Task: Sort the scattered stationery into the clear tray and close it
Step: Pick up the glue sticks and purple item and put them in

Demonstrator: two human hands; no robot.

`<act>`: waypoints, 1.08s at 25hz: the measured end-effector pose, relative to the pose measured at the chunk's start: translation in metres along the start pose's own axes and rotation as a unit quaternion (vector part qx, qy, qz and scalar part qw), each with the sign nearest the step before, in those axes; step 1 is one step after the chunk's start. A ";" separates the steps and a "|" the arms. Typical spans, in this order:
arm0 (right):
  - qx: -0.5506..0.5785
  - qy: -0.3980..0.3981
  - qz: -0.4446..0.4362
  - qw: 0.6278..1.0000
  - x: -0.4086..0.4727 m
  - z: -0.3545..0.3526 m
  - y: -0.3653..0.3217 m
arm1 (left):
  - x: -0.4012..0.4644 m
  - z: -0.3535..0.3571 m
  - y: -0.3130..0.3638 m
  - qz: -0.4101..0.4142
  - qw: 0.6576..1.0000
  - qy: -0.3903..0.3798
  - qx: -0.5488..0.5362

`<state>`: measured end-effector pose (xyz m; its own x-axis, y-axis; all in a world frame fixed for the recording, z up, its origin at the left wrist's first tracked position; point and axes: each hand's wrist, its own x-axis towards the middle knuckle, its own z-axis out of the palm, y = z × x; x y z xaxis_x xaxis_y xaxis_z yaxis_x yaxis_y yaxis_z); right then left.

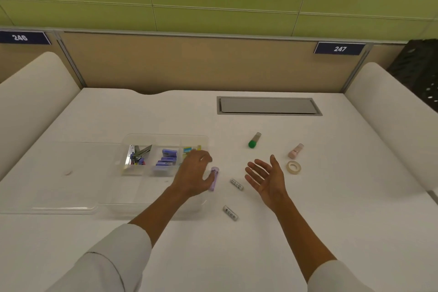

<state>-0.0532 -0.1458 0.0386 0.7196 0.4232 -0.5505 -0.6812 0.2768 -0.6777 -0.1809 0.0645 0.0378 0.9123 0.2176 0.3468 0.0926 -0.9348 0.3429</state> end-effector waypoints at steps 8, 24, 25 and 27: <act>0.102 -0.001 0.018 0.995 -0.020 -0.044 -0.002 | 0.042 0.027 0.042 0.055 0.898 -0.309 0.308; 0.119 -0.012 0.042 0.992 -0.019 -0.046 0.003 | 0.063 0.040 0.040 0.091 0.837 -0.399 0.364; 0.125 -0.014 0.044 0.991 -0.018 -0.045 0.003 | 0.067 0.037 0.042 0.089 0.849 -0.391 0.344; 0.132 -0.017 0.047 0.990 -0.015 -0.040 0.002 | 0.077 0.028 0.050 0.076 0.891 -0.361 0.264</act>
<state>-0.0600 -0.1866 0.0257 0.6498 0.4847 -0.5855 -0.7593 0.4492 -0.4708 -0.0950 0.0267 0.0570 0.9314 0.0179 -0.3636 -0.0532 -0.9814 -0.1845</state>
